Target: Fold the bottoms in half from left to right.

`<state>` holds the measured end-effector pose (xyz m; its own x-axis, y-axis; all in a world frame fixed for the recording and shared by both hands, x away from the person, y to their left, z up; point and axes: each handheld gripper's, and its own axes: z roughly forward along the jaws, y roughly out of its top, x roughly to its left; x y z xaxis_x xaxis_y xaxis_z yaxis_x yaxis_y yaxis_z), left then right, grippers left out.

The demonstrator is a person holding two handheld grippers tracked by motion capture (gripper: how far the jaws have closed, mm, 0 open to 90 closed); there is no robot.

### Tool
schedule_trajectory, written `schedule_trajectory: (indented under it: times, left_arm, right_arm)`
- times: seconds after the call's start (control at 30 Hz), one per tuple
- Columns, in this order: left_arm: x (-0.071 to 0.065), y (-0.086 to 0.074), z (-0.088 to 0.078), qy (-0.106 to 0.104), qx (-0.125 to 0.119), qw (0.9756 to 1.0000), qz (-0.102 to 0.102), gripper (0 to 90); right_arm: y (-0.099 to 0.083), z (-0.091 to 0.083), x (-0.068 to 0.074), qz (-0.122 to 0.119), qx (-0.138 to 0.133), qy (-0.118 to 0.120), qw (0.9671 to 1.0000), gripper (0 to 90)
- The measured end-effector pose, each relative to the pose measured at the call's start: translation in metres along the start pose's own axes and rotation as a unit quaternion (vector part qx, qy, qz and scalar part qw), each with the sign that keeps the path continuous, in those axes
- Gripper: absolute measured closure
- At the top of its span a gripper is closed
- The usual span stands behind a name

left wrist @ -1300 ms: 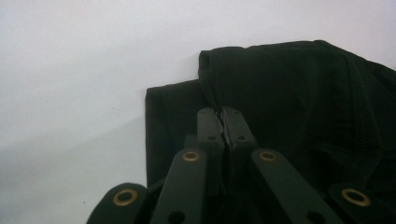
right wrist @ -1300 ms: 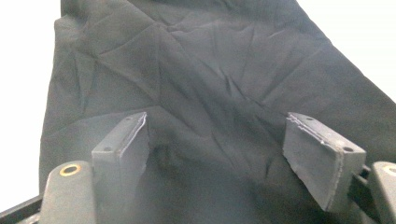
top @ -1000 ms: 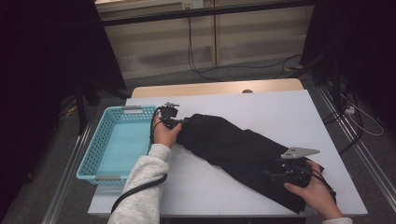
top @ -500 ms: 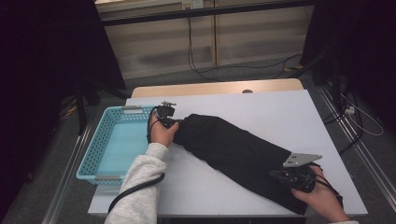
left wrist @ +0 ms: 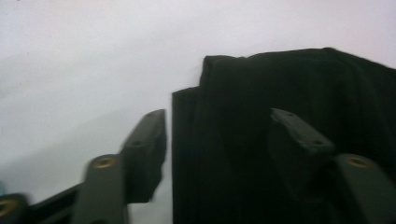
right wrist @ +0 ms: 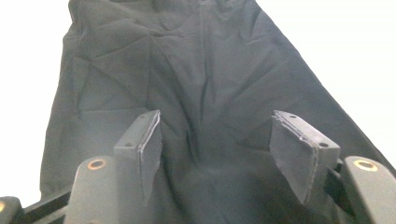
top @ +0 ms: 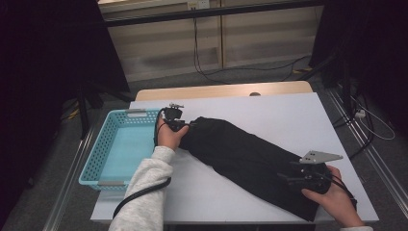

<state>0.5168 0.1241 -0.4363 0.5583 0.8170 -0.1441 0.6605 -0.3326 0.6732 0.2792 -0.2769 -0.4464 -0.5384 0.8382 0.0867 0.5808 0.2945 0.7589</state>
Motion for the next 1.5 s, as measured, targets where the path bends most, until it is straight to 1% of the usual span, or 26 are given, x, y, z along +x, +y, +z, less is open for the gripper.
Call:
schedule_trajectory:
  times: [0.07,0.17,0.2,0.23,0.27,0.3,0.37,0.4,0.43,0.47,0.5,0.53,0.6,0.63,0.73,0.83,0.87,0.9,0.97,1.1,1.13,1.23,1.37,1.4,1.43,1.5]
  left_arm:
    - [-0.001,-0.001,0.004,0.003,0.004,1.0,0.0,36.0]
    - [-0.002,-0.004,0.01,0.01,0.015,0.9998,0.004,31.6]
    - [-0.002,-0.006,0.012,0.013,0.015,0.9998,0.0,31.8]
    - [-0.001,-0.007,0.014,0.016,0.022,0.9996,0.0,30.3]
    - [0.0,-0.009,0.016,0.016,0.026,0.9995,-0.005,28.4]
    - [0.001,-0.011,0.016,0.017,0.021,0.9996,0.0,26.4]
    - [0.0,-0.012,0.016,0.021,0.018,0.9996,0.002,27.6]
    - [-0.001,-0.012,0.015,0.023,0.022,0.9995,0.004,28.4]
    - [-0.002,-0.012,0.014,0.029,0.026,0.9992,0.001,34.1]
    - [-0.002,-0.012,0.012,0.03,0.031,0.9991,-0.003,41.0]
    - [-0.002,-0.012,0.011,0.025,0.034,0.9991,-0.006,44.9]
    - [-0.002,-0.013,0.011,0.027,0.034,0.999,-0.007,50.6]
    - [-0.002,-0.012,0.01,0.022,0.038,0.999,-0.005,51.0]
    - [-0.002,-0.012,0.01,0.019,0.041,0.999,-0.007,53.5]
    - [-0.004,-0.012,0.009,0.011,0.047,0.9988,-0.009,63.2]
    - [-0.005,-0.012,0.009,-0.011,0.054,0.9982,-0.026,76.2]
    - [-0.006,-0.012,0.009,-0.016,0.056,0.9979,-0.029,80.4]
    - [-0.008,-0.011,0.01,-0.017,0.059,0.9977,-0.028,82.9]
    - [-0.009,-0.01,0.009,-0.016,0.064,0.9975,-0.026,84.3]
    - [-0.006,-0.007,0.007,-0.021,0.066,0.9968,-0.04,85.1]
    - [-0.005,-0.006,0.005,-0.018,0.063,0.9971,-0.037,85.2]
    - [-0.002,-0.002,-0.001,-0.02,0.055,0.9977,-0.034,85.4]
    - [0.001,0.005,-0.008,-0.01,0.046,0.9984,-0.03,85.5]
    - [0.002,0.006,-0.009,-0.007,0.043,0.9984,-0.035,85.5]
    - [0.003,0.006,-0.01,-0.003,0.039,0.9986,-0.035,85.5]
    - [0.005,0.007,-0.012,-0.005,0.037,0.9988,-0.033,85.5]
  right_arm:
    - [0.0,0.001,0.001,-0.001,0.002,0.001,1.0,33.5]
    - [0.0,0.002,0.001,-0.004,0.003,0.004,1.0,32.7]
    - [0.0,0.002,0.001,-0.003,0.003,0.004,1.0,32.7]
    - [0.0,0.003,0.001,-0.004,0.004,0.005,1.0,32.6]
    - [0.0,0.003,0.001,-0.004,0.004,0.006,1.0,32.5]
    - [0.0,0.003,0.002,-0.005,0.004,0.007,1.0,32.5]
    - [0.0,0.002,0.002,-0.006,0.003,0.007,0.9999,32.0]
    - [0.0,0.002,0.002,-0.006,0.002,0.007,1.0,31.9]
    - [0.0,0.002,0.002,-0.006,0.001,0.008,0.9999,31.9]
    - [0.0,0.003,0.002,-0.008,0.002,0.009,0.9999,31.9]
    - [0.0,0.003,0.002,-0.008,0.003,0.009,0.9999,31.9]
    - [0.0,0.003,0.002,-0.006,0.003,0.008,0.9999,31.9]
    - [-0.001,0.003,0.001,-0.007,0.004,0.008,0.9999,31.8]
    - [-0.001,0.003,0.001,-0.006,0.004,0.007,0.9999,31.8]
    - [0.0,0.002,0.0,-0.005,0.002,0.005,1.0,31.6]
    - [0.0,0.003,0.001,-0.006,0.001,0.005,1.0,31.5]
    - [0.0,0.003,0.001,-0.006,0.002,0.005,1.0,31.5]
    - [0.0,0.003,0.001,-0.006,0.002,0.005,1.0,31.5]
    - [0.0,0.003,0.001,-0.007,0.002,0.006,1.0,31.4]
    - [0.0,0.003,0.001,-0.005,0.0,0.005,1.0,31.4]
    - [0.0,0.003,0.001,-0.005,0.0,0.006,1.0,31.4]
    - [0.0,0.004,0.0,-0.005,0.0,0.006,1.0,31.3]
    - [0.0,0.004,0.0,-0.004,0.001,0.006,1.0,31.2]
    - [0.0,0.004,0.0,-0.005,0.0,0.007,1.0,31.2]
    - [0.0,0.003,0.0,-0.005,0.0,0.007,1.0,31.1]
    - [0.0,0.002,-0.001,-0.004,-0.002,0.003,1.0,30.7]
